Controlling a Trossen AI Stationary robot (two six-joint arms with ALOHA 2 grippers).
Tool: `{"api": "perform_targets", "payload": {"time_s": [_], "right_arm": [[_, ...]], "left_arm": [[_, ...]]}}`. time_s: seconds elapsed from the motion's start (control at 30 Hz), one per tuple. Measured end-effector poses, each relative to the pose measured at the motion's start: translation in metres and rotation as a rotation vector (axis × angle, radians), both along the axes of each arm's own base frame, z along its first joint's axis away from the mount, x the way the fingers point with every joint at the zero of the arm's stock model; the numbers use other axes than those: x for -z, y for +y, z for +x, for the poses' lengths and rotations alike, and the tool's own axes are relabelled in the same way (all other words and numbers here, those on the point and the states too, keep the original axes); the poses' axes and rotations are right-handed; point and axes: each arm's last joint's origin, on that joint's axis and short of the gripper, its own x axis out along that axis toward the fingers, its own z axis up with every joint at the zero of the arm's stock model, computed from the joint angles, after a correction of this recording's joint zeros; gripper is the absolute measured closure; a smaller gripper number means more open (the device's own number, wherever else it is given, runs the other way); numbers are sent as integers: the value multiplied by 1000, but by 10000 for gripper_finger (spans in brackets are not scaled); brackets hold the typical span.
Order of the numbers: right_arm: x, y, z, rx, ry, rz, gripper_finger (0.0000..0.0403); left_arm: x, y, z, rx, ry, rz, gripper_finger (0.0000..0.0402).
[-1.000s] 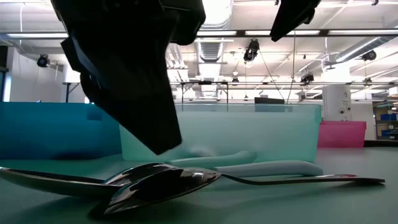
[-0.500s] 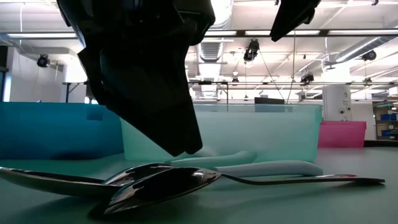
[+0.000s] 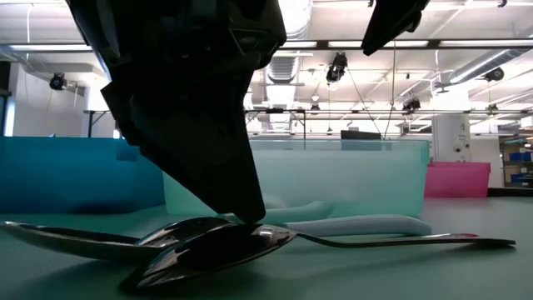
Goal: Sort silverware by color (type)
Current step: Put the green spoon into the blue bin
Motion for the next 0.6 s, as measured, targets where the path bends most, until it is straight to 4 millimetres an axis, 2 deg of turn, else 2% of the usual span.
{"api": "perform_targets", "payload": {"time_s": [0.23, 0.37, 0.6], "right_arm": [[-1, 0, 1, 0, -12, 3, 271], [-1, 0, 1, 0, -16, 3, 271], [-1, 0, 1, 0, -16, 3, 271]], "left_arm": [[3, 2, -1, -33, 20, 37, 255], [8, 4, -3, -46, 48, 58, 289], [7, 2, -4, -40, 51, 45, 362]]}}
